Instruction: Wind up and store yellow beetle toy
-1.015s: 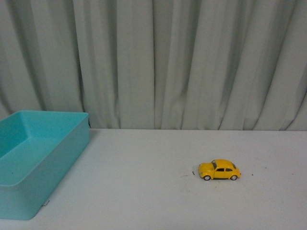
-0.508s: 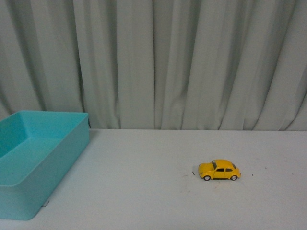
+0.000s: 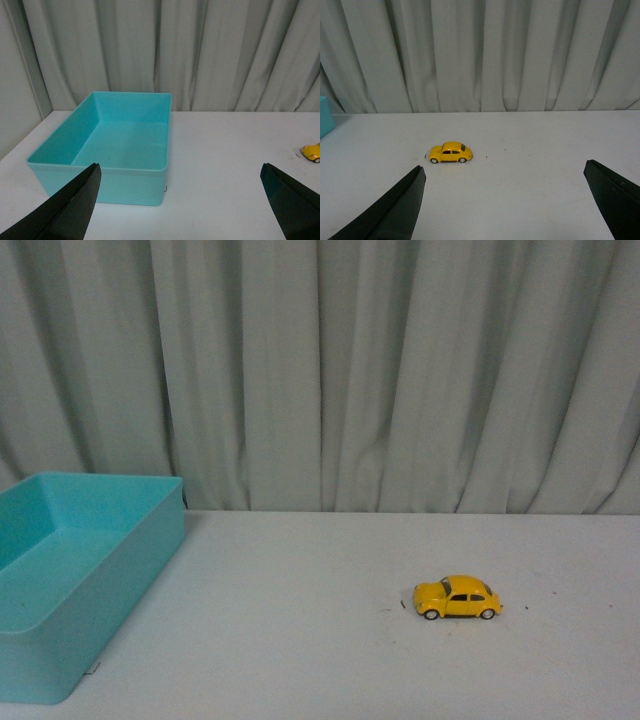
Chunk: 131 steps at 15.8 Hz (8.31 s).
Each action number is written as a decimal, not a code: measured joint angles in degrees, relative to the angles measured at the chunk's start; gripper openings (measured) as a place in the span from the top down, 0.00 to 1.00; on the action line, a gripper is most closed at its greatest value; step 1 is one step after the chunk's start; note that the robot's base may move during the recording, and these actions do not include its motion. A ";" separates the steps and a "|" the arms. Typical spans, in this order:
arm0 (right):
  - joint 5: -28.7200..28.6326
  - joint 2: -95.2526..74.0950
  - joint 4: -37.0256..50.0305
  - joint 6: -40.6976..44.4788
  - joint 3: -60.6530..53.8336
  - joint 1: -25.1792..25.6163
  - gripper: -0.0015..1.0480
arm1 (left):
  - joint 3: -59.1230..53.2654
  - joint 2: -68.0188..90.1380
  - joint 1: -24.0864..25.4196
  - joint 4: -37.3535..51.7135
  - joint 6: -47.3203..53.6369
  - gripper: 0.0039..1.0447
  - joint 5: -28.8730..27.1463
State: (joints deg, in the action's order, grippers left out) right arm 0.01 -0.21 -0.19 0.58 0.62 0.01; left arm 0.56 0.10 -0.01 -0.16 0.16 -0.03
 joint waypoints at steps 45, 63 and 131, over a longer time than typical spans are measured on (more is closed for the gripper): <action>-3.91 -60.59 61.92 -6.56 11.26 29.38 0.06 | 0.00 0.02 0.00 -0.07 0.00 0.06 -0.04; -53.88 -110.57 -26.84 75.76 71.01 12.72 0.06 | 0.00 0.00 0.00 -0.04 0.00 0.06 -0.02; -25.99 -129.66 -32.76 84.85 78.42 1.25 0.59 | 0.00 0.00 0.00 -0.02 0.00 0.06 0.00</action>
State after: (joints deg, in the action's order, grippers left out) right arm -25.98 -129.86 -32.95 85.43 79.05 1.26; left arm 0.56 0.10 -0.01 -0.19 0.16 -0.03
